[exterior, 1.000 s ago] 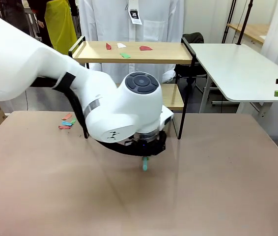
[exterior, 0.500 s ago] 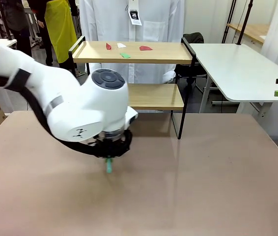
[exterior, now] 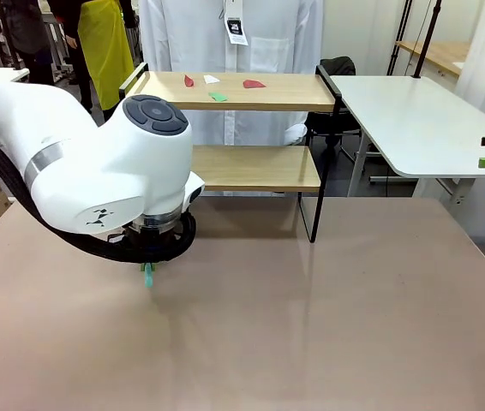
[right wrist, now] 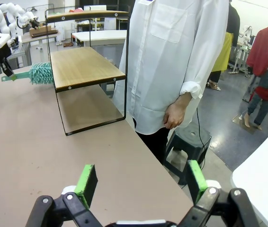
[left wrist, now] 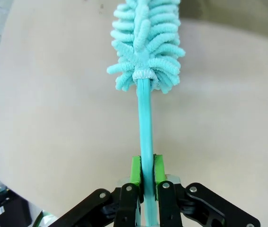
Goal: Clean the shelf.
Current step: Clean the specific section of the Shelf indicated by the human with the Duster.
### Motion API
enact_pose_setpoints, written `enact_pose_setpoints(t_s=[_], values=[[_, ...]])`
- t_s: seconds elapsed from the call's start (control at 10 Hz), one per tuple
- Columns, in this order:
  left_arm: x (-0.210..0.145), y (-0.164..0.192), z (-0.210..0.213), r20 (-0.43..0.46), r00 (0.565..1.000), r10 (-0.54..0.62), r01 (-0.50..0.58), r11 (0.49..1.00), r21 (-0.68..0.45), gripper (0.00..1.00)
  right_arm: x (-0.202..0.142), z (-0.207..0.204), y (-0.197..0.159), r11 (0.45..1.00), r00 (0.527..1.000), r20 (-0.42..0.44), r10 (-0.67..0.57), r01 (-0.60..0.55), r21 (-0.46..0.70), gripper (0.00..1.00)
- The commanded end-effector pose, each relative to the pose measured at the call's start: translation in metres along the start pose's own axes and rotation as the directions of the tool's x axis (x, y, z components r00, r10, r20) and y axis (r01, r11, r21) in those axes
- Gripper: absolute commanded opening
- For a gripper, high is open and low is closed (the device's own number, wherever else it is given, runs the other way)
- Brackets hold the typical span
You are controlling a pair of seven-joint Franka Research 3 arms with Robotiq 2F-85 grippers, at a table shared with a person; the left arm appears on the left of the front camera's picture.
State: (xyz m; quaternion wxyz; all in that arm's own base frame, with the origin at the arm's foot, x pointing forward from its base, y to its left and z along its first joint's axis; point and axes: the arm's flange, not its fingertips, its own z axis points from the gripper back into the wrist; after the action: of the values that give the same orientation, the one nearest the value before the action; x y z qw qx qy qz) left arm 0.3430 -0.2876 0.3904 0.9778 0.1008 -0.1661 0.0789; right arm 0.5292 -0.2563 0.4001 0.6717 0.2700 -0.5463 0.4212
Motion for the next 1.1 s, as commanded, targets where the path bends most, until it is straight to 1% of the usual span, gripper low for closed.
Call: enact_pose_setpoints(t_s=[0.0,0.1,0.2,0.3,0.4,0.6,0.7,0.8,1.0], values=[[0.003,0.004,-0.008,-0.019,1.000,0.011,-0.011,1.000,0.007,0.13,0.007,-0.002,0.001,1.000,1.000,-0.022,-0.013,0.012,-0.012,1.00],[0.003,0.004,-0.008,-0.019,1.000,0.011,-0.011,1.000,0.007,0.13,0.007,-0.002,0.001,1.000,1.000,-0.022,-0.013,0.012,-0.012,1.00],[-0.002,-0.002,0.001,0.002,1.000,-0.003,0.003,1.000,-0.001,0.13,0.007,-0.002,0.001,1.000,1.000,-0.022,-0.013,0.012,-0.012,1.00],[-0.004,0.002,0.012,0.011,0.998,-0.055,0.056,0.989,-0.139,0.13,0.007,-0.002,0.001,1.000,1.000,-0.022,-0.013,0.012,-0.012,1.00],[-0.006,0.010,0.021,0.042,0.995,-0.086,0.094,0.965,-0.245,0.13,0.007,-0.002,0.001,1.000,1.000,-0.022,-0.013,0.012,-0.012,1.00],[-0.009,0.019,0.028,0.057,0.989,-0.137,0.148,0.934,-0.326,0.13,0.007,-0.002,0.001,1.000,1.000,-0.022,-0.013,0.012,-0.012,1.00],[-0.011,0.021,0.030,0.064,0.981,-0.185,0.196,0.911,-0.364,0.13,0.007,-0.002,0.001,1.000,1.000,-0.022,-0.013,0.012,-0.012,1.00],[-0.011,0.025,0.033,0.085,0.964,-0.252,0.264,0.877,-0.402,0.13,0.007,-0.002,0.001,1.000,1.000,-0.022,-0.013,0.012,-0.012,1.00],[-0.009,0.039,0.038,0.161,0.911,-0.380,0.407,0.767,-0.496,0.13,0.007,-0.002,0.001,1.000,1.000,-0.022,-0.013,0.012,-0.012,1.00]])
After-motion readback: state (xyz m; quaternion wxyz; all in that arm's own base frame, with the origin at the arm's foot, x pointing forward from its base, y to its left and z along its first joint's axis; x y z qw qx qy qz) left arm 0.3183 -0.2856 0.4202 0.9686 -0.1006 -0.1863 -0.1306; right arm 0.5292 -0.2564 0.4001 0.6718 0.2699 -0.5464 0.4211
